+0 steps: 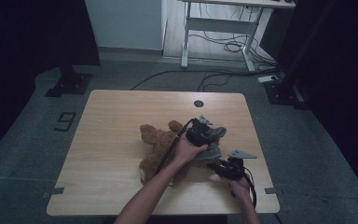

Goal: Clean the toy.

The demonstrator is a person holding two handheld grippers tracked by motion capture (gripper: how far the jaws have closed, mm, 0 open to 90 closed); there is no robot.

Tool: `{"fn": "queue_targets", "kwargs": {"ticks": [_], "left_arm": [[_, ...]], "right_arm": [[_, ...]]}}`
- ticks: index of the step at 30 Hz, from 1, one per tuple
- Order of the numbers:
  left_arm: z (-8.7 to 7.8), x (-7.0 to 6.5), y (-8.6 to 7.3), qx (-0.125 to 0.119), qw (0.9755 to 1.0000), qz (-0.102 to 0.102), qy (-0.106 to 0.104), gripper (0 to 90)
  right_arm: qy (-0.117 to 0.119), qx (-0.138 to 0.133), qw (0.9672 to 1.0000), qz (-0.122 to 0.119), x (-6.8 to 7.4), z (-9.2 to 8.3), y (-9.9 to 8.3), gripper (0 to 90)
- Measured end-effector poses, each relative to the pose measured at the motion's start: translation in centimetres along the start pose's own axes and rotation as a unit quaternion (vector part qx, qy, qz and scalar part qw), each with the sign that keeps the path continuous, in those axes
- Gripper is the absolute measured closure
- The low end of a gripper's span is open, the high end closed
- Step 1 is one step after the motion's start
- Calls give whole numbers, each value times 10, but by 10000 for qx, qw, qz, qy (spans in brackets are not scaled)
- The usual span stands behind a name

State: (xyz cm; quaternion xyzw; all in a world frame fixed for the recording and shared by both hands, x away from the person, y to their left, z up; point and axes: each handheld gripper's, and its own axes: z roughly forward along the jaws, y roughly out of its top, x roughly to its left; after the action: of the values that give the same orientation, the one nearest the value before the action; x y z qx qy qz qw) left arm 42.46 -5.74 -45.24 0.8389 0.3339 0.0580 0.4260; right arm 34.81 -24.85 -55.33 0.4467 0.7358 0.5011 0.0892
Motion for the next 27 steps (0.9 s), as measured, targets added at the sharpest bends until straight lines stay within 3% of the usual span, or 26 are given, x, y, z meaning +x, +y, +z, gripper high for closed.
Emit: {"fn": "queue_targets", "kwargs": {"ticks": [6,10,13,18,23,27], "left_arm": [[-22,14,-11,-40,9993,-32,371,780],[-34,22,-32,43,9973,36,737,781],[-47,23,-48,-145,9975,32,697,781],[-64,17,-57,-227,9948,325,934,781],[-82,23,-61,-408,9938,261,1003,780],[-99,37,-68,-513,9922,130,1126,779]], "right_arm": [[-29,9,10000,6,0,0,0,632],[-27,31,10000,82,0,0,0,635],[-45,45,9999,77,0,1,0,639],[-90,136,9999,15,4,4,0,645],[-63,140,9999,54,3,4,0,650],[-56,134,9999,45,2,3,0,655]]}}
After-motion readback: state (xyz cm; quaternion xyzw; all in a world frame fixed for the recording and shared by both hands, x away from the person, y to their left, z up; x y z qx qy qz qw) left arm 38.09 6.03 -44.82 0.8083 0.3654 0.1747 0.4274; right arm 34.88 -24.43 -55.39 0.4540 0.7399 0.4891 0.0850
